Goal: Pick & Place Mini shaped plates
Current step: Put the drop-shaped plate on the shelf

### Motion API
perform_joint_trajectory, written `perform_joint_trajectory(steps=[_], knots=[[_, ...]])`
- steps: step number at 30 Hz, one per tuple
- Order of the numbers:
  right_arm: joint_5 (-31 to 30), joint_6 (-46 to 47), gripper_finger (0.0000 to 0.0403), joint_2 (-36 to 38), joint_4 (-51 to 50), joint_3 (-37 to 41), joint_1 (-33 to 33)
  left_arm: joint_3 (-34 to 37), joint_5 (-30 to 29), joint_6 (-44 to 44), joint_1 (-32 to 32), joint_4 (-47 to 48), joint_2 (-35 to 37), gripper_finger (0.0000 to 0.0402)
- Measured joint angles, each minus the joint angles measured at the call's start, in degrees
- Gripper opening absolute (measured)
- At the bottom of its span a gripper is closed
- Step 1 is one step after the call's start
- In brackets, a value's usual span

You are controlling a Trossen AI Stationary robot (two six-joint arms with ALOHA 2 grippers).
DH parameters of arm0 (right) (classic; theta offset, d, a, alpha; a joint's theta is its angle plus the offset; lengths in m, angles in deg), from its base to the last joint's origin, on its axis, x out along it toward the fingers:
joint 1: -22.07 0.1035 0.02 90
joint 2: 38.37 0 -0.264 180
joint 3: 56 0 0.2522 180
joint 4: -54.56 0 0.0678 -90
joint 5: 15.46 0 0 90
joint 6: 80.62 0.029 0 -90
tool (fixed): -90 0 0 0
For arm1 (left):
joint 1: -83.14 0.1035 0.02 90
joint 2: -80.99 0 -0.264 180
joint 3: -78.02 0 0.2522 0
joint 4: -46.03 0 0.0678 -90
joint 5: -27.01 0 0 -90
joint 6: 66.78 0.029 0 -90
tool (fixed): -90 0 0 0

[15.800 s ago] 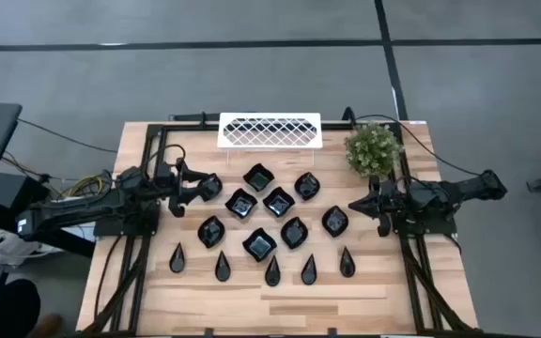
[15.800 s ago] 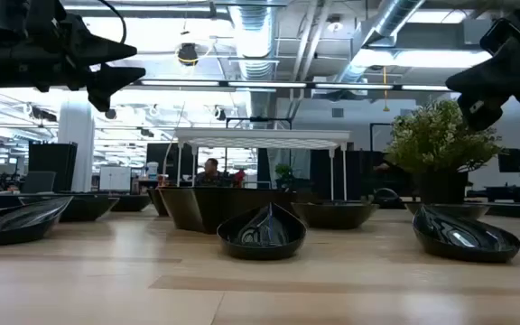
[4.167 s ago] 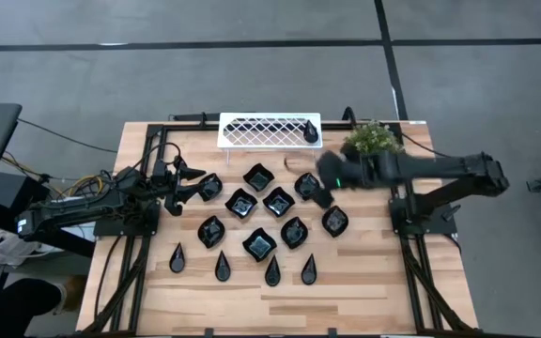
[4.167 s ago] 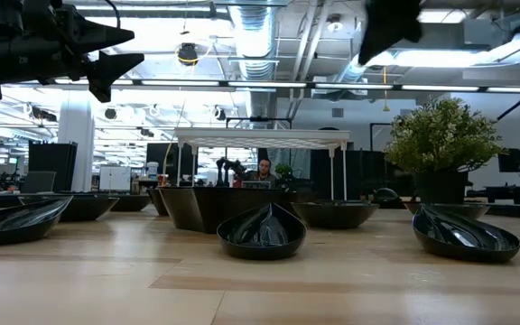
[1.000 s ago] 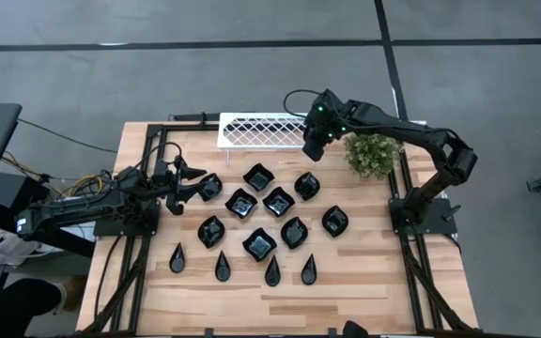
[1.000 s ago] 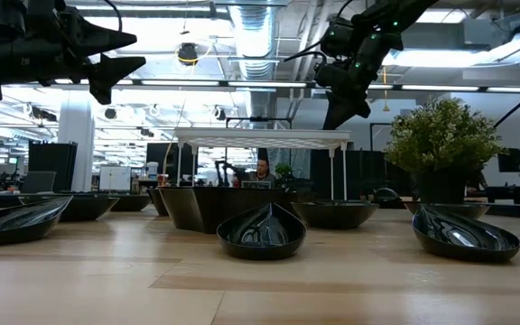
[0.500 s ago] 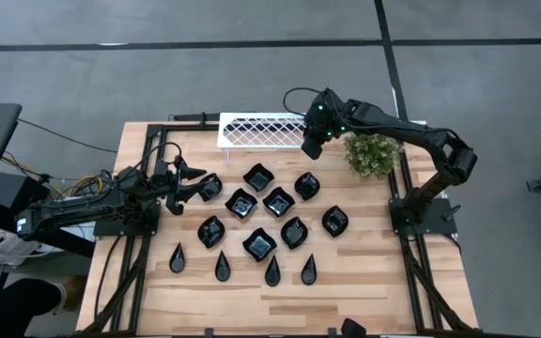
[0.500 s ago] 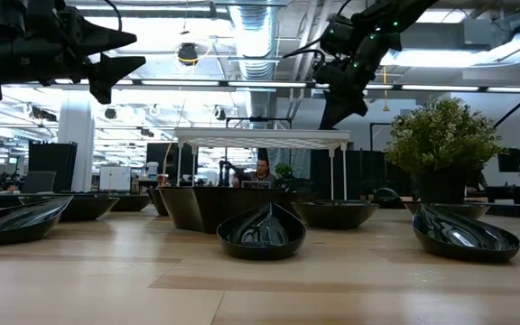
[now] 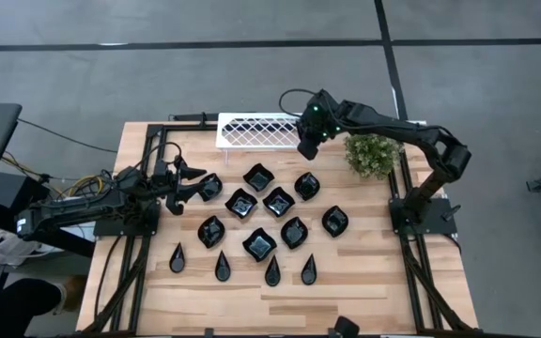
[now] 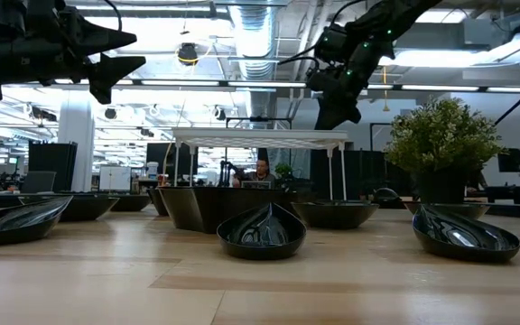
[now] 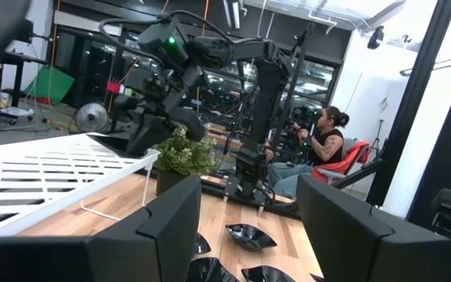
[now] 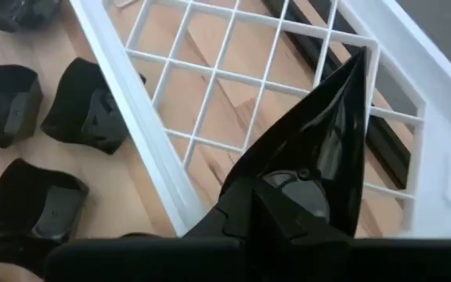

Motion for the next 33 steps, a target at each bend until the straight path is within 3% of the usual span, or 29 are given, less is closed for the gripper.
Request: perform_joint_trajectory(steps=[33], knots=[[1.44, -1.55, 0.0001, -0.45, -0.43, -2.30, -0.93, 0.00, -0.04, 0.00, 0.00, -0.02, 0.00, 0.0214]])
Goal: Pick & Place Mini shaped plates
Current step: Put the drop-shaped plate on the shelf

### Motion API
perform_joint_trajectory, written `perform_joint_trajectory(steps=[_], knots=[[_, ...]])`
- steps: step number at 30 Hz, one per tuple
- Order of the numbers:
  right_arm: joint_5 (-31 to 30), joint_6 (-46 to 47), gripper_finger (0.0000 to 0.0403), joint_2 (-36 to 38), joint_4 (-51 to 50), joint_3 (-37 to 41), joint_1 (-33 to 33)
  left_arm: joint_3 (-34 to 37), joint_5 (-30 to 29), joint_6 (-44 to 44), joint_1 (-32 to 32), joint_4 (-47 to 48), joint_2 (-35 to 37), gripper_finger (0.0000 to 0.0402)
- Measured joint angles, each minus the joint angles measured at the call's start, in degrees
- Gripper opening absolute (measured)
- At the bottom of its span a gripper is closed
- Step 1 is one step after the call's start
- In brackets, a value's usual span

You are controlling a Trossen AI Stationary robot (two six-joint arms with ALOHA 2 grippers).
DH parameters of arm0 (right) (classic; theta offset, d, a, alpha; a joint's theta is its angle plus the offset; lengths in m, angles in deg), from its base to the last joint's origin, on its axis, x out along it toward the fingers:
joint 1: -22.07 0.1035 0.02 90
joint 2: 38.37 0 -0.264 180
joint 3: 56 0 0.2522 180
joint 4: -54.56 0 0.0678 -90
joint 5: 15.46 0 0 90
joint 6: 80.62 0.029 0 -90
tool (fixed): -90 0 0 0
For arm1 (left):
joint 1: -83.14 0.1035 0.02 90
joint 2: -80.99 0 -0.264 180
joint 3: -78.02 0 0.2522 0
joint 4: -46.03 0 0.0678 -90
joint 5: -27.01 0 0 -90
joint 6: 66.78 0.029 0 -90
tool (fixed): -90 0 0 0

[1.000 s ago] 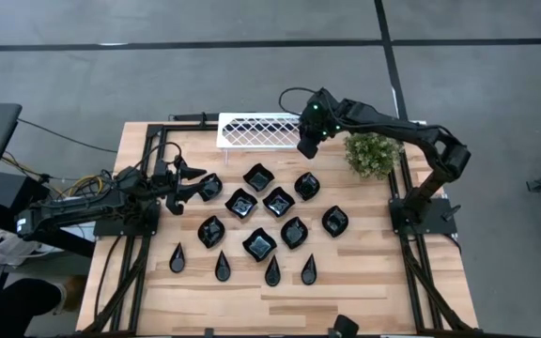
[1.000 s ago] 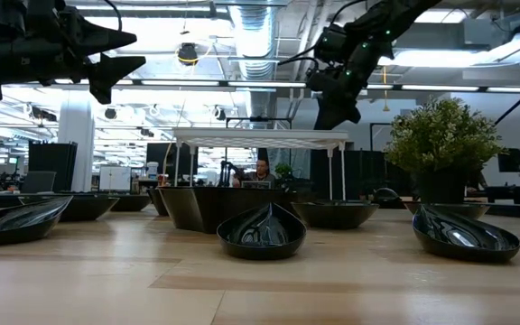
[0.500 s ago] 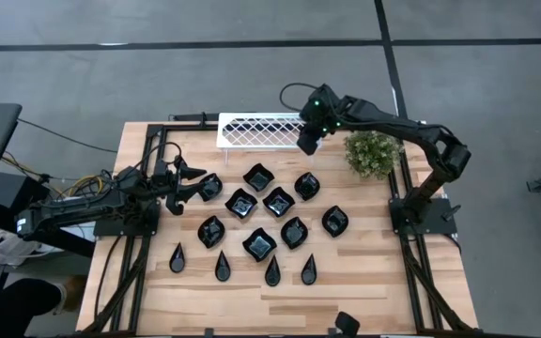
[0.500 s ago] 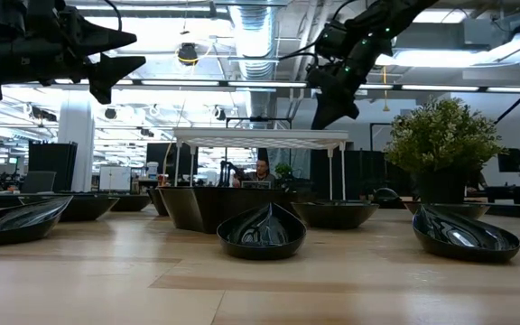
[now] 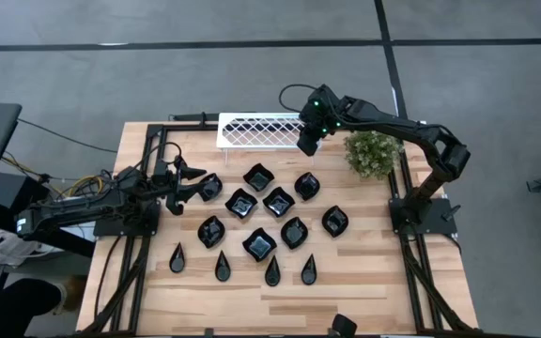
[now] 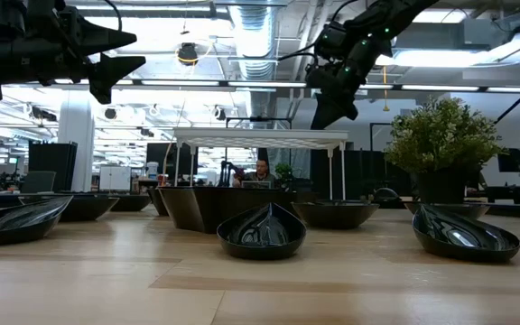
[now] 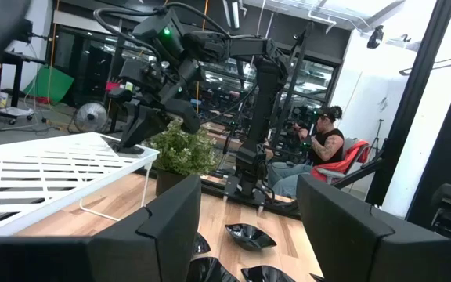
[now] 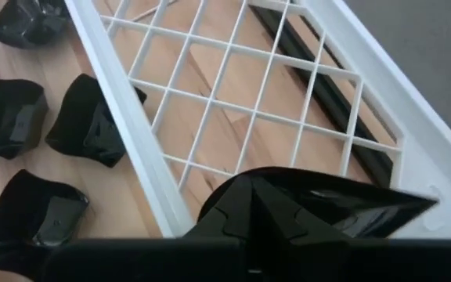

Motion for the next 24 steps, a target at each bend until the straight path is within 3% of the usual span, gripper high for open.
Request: perform_joint_trajectory(steps=[24], knots=[[-0.02, 0.00, 0.0001, 0.00, -0.72, 1.07, 1.92, 0.00, 0.00, 0.01, 0.00, 0.02, 0.00, 0.0214]])
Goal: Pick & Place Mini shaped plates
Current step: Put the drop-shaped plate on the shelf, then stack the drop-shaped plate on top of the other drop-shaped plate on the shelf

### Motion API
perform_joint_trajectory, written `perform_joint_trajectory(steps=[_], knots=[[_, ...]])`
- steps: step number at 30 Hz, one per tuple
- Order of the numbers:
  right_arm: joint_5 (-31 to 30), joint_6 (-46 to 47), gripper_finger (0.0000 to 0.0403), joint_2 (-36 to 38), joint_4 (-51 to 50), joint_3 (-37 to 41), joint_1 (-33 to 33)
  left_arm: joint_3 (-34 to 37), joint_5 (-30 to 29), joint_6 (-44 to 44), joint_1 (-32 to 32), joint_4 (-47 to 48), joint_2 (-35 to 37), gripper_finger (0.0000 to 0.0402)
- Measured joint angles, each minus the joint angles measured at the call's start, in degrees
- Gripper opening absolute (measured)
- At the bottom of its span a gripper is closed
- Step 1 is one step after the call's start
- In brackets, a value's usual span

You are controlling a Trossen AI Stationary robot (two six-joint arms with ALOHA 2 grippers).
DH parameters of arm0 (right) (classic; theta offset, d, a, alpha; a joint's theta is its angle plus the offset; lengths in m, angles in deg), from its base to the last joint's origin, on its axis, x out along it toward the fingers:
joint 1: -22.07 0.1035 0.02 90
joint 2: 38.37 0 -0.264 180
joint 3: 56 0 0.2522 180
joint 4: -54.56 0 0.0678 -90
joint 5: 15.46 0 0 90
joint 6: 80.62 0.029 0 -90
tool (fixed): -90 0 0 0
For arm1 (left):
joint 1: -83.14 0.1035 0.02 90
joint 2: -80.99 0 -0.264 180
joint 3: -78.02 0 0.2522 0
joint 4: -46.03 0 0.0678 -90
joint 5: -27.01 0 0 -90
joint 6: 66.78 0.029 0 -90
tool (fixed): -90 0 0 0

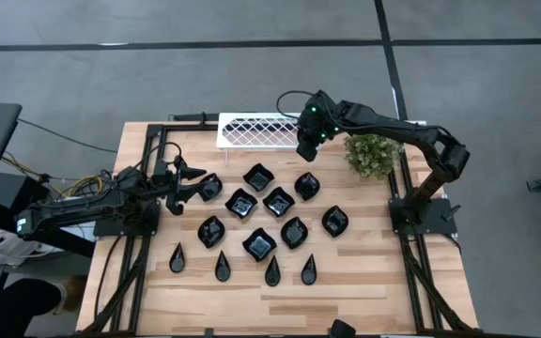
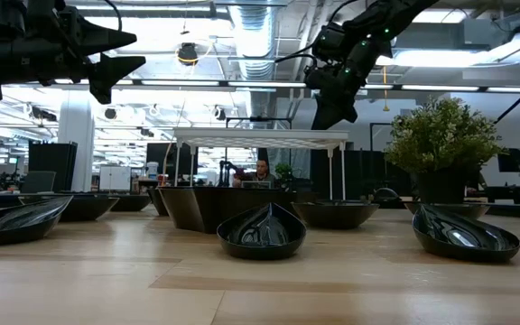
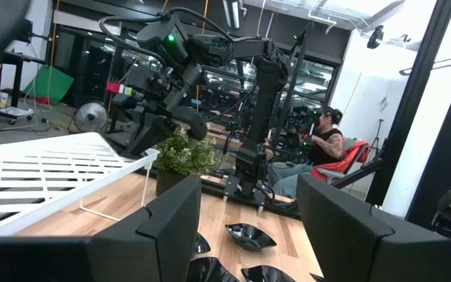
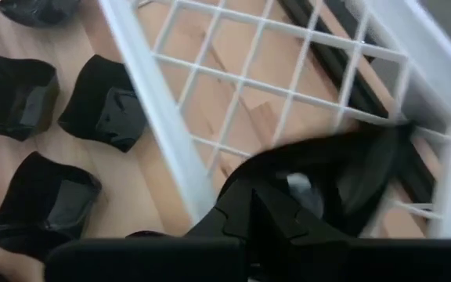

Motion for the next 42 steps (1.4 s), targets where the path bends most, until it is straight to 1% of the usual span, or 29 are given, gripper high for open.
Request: perform_joint_trajectory(steps=[15, 21, 32, 34, 39, 42], knots=[[-0.13, 0.00, 0.0001, 0.02, -0.10, -0.02, 0.05, 0.00, -0.02, 0.02, 0.00, 0.00, 0.00, 0.0214], [-0.35, -0.64, 0.0001, 0.03, -0.31, -2.35, -0.06, 0.00, -0.01, 0.02, 0.00, 0.00, 0.00, 0.0214], [-0.66, -1.51, 0.0001, 0.04, -0.43, -2.99, -0.99, 0.00, -0.01, 0.01, -0.02, 0.00, 0.00, 0.0214], [-1.88, -1.52, 0.0001, 0.06, -0.48, -3.03, -1.53, 0.00, -0.02, 0.02, 0.00, 0.00, 0.00, 0.0214], [-2.34, -2.14, 0.0001, 0.54, -2.81, -6.03, -3.10, 0.00, -0.02, 0.17, -0.01, 0.00, 0.00, 0.0214], [-2.14, -3.53, 0.0001, 1.22, -6.08, -8.62, -3.29, 0.00, -0.02, 0.44, 0.00, 0.00, 0.02, 0.0214]])
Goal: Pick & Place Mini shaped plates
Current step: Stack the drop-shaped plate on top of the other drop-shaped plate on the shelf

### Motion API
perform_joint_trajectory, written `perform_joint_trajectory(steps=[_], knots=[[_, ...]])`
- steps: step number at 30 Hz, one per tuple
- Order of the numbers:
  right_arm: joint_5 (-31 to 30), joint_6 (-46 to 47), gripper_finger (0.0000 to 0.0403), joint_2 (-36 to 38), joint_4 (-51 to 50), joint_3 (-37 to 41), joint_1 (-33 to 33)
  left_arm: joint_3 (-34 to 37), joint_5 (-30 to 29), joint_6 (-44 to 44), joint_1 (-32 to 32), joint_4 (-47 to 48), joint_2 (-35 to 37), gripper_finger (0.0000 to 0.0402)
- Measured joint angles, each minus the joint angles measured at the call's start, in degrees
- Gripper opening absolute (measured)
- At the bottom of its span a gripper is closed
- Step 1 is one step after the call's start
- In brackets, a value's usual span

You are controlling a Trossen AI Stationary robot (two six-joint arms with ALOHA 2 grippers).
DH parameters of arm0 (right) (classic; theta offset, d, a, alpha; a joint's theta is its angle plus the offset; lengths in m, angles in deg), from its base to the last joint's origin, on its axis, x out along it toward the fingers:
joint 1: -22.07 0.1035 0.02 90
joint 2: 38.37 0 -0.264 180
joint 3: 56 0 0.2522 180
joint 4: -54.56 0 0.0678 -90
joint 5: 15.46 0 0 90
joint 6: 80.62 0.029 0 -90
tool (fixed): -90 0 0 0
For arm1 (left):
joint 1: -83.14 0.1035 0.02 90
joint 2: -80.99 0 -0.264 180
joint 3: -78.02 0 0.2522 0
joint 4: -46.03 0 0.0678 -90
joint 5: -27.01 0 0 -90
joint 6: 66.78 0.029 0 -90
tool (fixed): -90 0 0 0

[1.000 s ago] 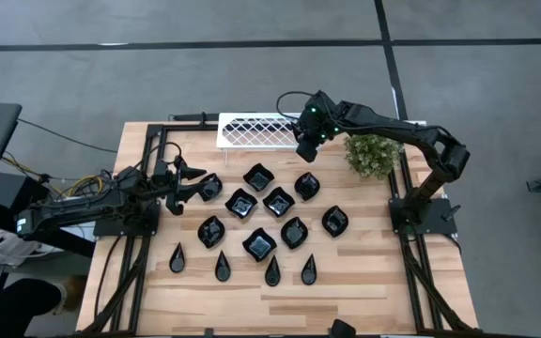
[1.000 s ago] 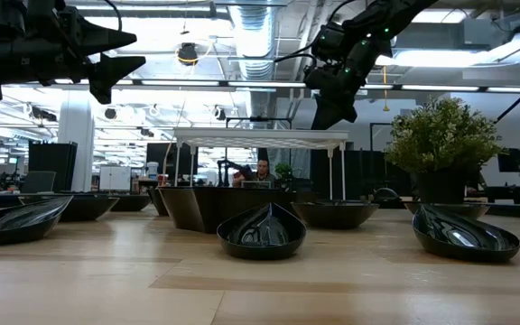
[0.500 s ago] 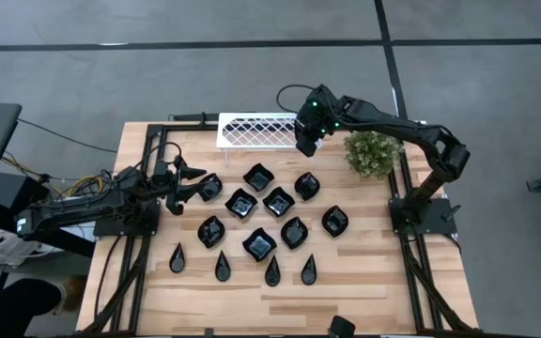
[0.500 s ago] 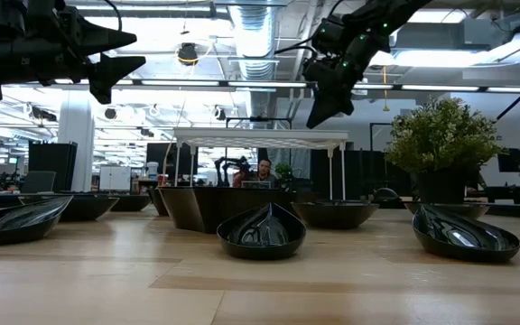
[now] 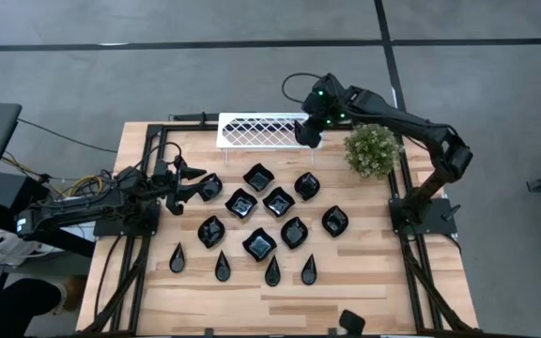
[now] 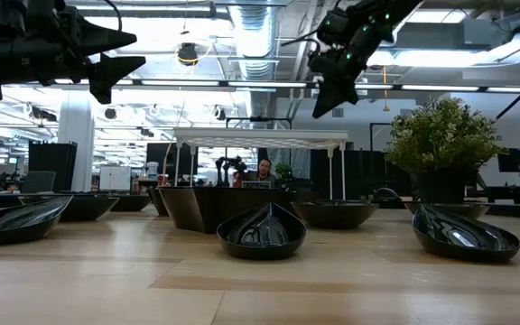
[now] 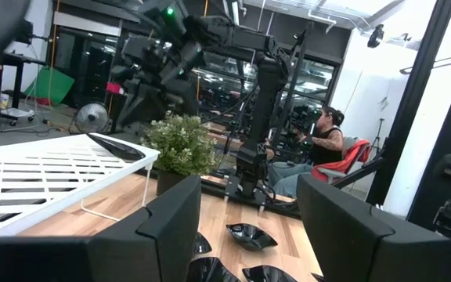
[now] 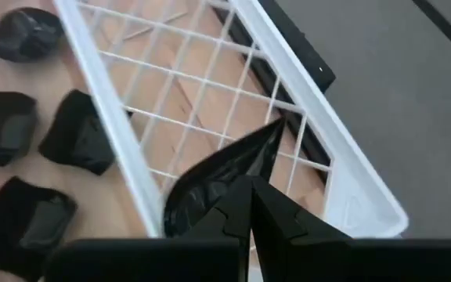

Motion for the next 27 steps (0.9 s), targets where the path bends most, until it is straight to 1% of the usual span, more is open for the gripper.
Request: perform_joint_trajectory(steps=[4, 7, 11, 18, 20, 23, 27], knots=[[0.44, -1.20, 0.0001, 2.07, -8.22, -2.84, 1.73, 0.00, 0.02, 0.24, -0.02, 0.00, -0.04, 0.0214], [0.44, -1.51, 0.0001, 4.75, -15.03, -3.27, 4.43, 0.00, 0.00, 2.17, -0.02, 0.01, -0.04, 0.0214], [0.61, 1.82, 0.0001, 9.09, -22.70, -3.28, 8.96, 0.00, 0.00, 4.03, -0.02, 0.00, -0.04, 0.0214], [0.59, 15.50, 0.0001, 15.99, -33.32, -3.30, 18.79, 0.00, 0.01, 4.10, -0.02, 0.01, -0.04, 0.0214], [0.59, 19.87, 0.0001, 17.41, -34.74, -2.88, 21.81, 0.00, 0.00, 4.10, -0.02, 0.00, -0.04, 0.0214], [0.50, 26.05, 0.0001, 19.57, -34.54, 0.03, 26.24, 0.00, 0.00, 4.10, -0.02, 0.01, -0.04, 0.0214], [0.48, 34.49, 0.0001, 22.28, -33.64, 7.32, 31.92, 0.00, 0.01, 4.08, -0.02, 0.00, -0.04, 0.0214]])
